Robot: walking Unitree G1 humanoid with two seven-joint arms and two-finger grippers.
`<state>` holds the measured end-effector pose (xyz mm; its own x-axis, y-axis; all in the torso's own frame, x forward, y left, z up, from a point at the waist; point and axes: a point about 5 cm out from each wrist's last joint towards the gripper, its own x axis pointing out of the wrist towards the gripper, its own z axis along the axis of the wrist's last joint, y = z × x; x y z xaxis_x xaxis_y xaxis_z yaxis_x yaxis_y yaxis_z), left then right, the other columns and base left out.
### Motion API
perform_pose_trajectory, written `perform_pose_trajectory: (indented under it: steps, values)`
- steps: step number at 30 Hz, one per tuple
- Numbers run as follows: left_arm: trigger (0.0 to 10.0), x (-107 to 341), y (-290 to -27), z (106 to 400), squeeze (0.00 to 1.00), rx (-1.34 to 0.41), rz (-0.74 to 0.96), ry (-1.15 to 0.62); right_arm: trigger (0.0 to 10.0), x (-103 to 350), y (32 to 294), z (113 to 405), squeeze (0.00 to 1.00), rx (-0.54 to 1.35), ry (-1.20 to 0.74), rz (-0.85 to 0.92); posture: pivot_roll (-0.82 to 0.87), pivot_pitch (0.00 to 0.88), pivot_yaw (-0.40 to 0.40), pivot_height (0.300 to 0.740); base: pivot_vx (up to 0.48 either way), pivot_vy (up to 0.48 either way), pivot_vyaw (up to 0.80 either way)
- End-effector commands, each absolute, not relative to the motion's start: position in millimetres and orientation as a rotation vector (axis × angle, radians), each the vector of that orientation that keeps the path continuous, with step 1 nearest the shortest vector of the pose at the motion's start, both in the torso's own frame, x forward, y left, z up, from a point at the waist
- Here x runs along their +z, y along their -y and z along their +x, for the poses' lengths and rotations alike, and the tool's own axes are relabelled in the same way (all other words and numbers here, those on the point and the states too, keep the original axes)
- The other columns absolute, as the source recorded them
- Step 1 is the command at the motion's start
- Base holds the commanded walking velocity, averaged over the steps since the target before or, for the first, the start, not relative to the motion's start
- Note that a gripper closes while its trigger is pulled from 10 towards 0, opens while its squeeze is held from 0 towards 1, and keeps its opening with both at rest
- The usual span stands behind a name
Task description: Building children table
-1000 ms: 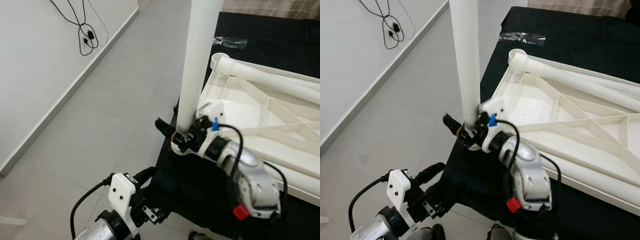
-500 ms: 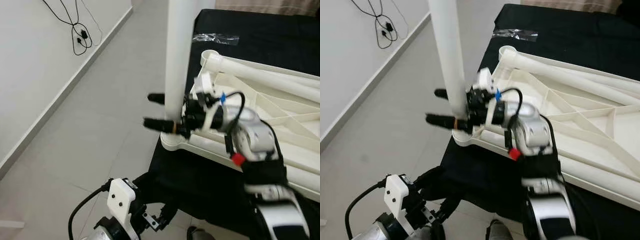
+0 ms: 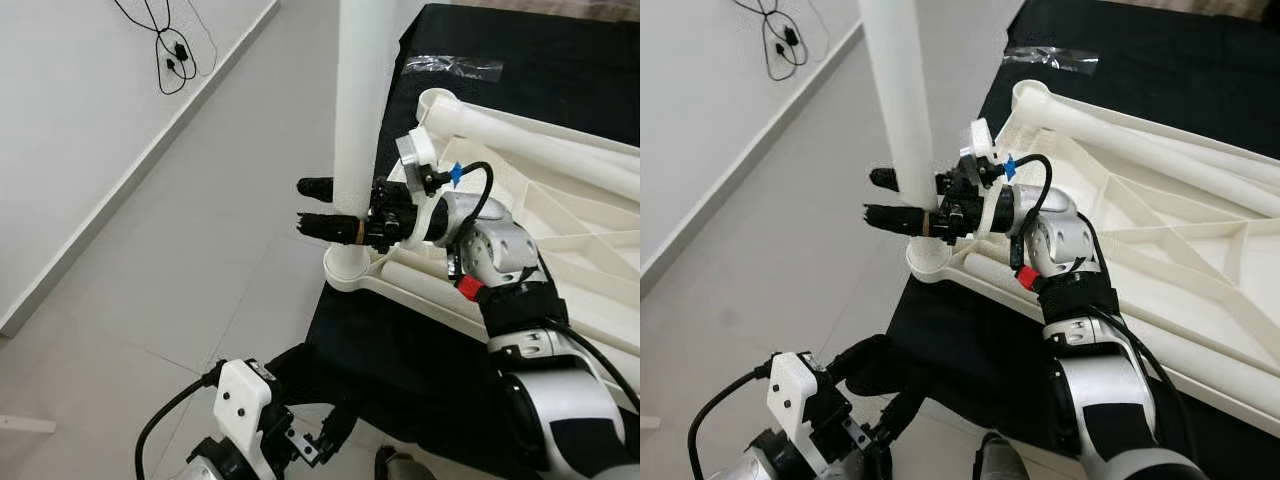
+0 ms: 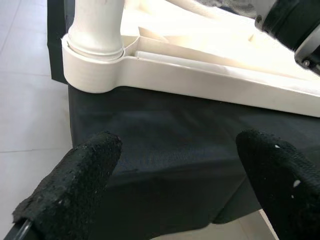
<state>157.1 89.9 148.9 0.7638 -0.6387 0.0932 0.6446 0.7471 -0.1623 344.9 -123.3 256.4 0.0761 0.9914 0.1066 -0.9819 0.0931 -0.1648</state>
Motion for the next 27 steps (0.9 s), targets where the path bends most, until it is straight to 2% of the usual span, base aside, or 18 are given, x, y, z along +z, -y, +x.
perform_pose_trajectory:
  steps: [1, 4, 7, 8, 9, 11, 12, 13, 14, 15, 16, 17, 18, 19, 21, 25, 26, 27]
  values:
    - [10.0, 141, -92, 156, 0.00, -0.693, -0.181, -0.013, 0.0, 242, 133, 341, 0.00, 1.458, 0.155, -0.050, 0.14, 0.275, 0.033, 0.740, 0.000, 0.000, 0.00]
    - [10.0, 140, -92, 160, 0.00, -0.698, -0.181, -0.007, 0.0, 233, 157, 329, 0.00, 1.335, 0.128, -0.113, 0.12, 0.266, 0.022, 0.740, 0.000, 0.000, 0.00]
    - [10.0, 139, -91, 162, 0.00, -0.700, -0.181, -0.005, 0.0, 229, 165, 326, 0.00, 1.284, 0.119, -0.142, 0.12, 0.265, 0.020, 0.740, 0.000, 0.000, 0.00]
    - [10.0, 139, -91, 163, 0.00, -0.701, -0.180, -0.003, 0.0, 224, 173, 321, 0.00, 1.189, 0.105, -0.174, 0.10, 0.264, 0.013, 0.740, 0.000, 0.000, 0.00]
    - [10.0, 139, -92, 164, 0.00, -0.699, -0.180, 0.000, 0.0, 213, 179, 315, 0.00, 1.001, 0.071, -0.176, 0.08, 0.263, 0.015, 0.740, 0.000, 0.000, 0.00]
    - [10.0, 139, -92, 164, 0.00, -0.699, -0.180, 0.000, 0.0, 213, 179, 315, 0.00, 1.001, 0.071, -0.176, 0.08, 0.263, 0.015, 0.740, 0.000, 0.000, 0.00]
    - [10.0, 138, -93, 165, 0.00, -0.697, -0.180, 0.002, 0.0, 199, 185, 311, 0.00, 0.766, 0.016, -0.196, 0.06, 0.263, 0.017, 0.740, 0.000, 0.000, 0.00]
    - [10.0, 138, -94, 167, 0.00, -0.697, -0.180, 0.004, 0.0, 184, 198, 301, 0.00, 0.415, -0.053, -0.292, 0.05, 0.261, 0.020, 0.740, 0.000, 0.000, 0.00]
    - [10.0, 138, -94, 167, 0.00, -0.697, -0.180, 0.004, 0.0, 184, 198, 301, 0.00, 0.415, -0.053, -0.292, 0.05, 0.261, 0.020, 0.740, 0.000, 0.000, 0.00]
    - [10.0, 138, -94, 168, 0.00, -0.699, -0.181, 0.006, 0.0, 175, 207, 287, 0.00, 0.166, -0.077, -0.276, 0.04, 0.260, 0.021, 0.740, 0.000, 0.000, 0.00]
    - [10.0, 138, -94, 168, 0.00, -0.699, -0.181, 0.006, 0.0, 175, 207, 287, 0.00, 0.166, -0.077, -0.276, 0.04, 0.260, 0.021, 0.740, 0.000, 0.000, 0.00]
    - [10.0, 137, -94, 170, 0.00, -0.705, -0.183, 0.006, 0.0, 165, 197, 271, 0.00, 0.111, -0.101, -0.281, 0.04, 0.256, 0.029, 0.740, 0.000, 0.000, 0.00]
    - [10.0, 137, -94, 171, 0.00, -0.711, -0.184, 0.006, 0.0, 159, 181, 261, 0.00, 0.137, -0.128, -0.248, 0.04, 0.252, 0.028, 0.740, 0.000, 0.000, 0.00]
    - [10.0, 137, -94, 171, 0.00, -0.711, -0.184, 0.006, 0.0, 159, 181, 261, 0.00, 0.137, -0.128, -0.248, 0.04, 0.252, 0.028, 0.740, 0.000, 0.000, 0.00]
    - [10.0, 136, -94, 173, 0.00, -0.714, -0.183, 0.008, 0.0, 162, 151, 259, 0.00, 0.240, -0.112, -0.190, 0.05, 0.246, 0.020, 0.740, 0.000, 0.000, 0.00]
    - [10.0, 136, -94, 174, 0.00, -0.708, -0.180, 0.012, 0.0, 168, 133, 264, 0.00, 0.311, -0.111, -0.162, 0.05, 0.245, 0.016, 0.740, 0.000, 0.000, 0.00]
    - [10.0, 136, -94, 174, 0.00, -0.704, -0.180, 0.014, 10.0, 173, 129, 267, 0.00, 0.332, -0.095, -0.122, 0.06, 0.248, 0.014, 0.740, 0.000, 0.000, 0.00]
    - [10.0, 136, -94, 174, 0.00, -0.704, -0.180, 0.014, 10.0, 173, 129, 267, 0.00, 0.332, -0.095, -0.122, 0.06, 0.248, 0.014, 0.740, 0.000, 0.000, 0.00]
